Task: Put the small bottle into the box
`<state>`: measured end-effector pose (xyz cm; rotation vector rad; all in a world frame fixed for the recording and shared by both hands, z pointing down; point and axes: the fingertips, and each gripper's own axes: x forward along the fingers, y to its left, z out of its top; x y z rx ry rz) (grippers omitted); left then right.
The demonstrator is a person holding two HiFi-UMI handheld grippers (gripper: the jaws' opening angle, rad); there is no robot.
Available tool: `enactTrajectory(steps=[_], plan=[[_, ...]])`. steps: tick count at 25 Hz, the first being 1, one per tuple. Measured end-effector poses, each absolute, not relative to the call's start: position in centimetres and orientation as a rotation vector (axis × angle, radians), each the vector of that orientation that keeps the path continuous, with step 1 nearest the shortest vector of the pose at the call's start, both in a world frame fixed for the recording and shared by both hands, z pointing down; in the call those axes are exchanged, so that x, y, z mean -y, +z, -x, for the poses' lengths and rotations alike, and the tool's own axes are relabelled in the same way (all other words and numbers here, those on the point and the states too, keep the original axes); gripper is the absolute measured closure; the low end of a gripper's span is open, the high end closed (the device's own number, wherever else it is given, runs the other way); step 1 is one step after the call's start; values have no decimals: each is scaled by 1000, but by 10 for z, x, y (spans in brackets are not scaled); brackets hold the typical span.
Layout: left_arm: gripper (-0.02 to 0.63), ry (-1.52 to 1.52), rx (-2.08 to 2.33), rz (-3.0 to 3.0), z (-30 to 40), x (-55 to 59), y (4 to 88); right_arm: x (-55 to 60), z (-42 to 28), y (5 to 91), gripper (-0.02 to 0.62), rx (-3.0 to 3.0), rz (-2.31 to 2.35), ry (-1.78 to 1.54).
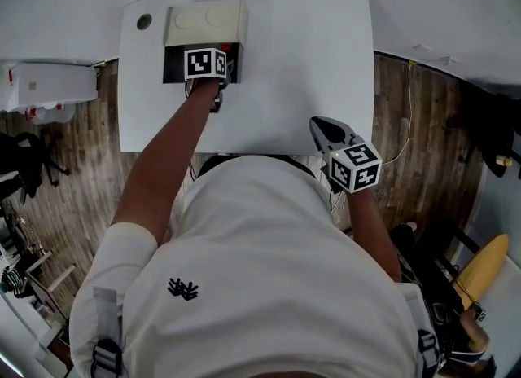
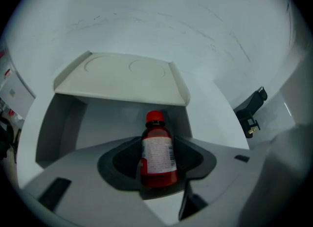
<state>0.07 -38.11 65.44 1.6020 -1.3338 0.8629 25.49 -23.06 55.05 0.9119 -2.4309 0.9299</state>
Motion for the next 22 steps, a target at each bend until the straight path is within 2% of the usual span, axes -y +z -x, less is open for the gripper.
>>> enactTrajectory(steps=[22], plan=[[390,883,1295,-1557,6,379,650,235,-241,557,588,2454,-848,946]])
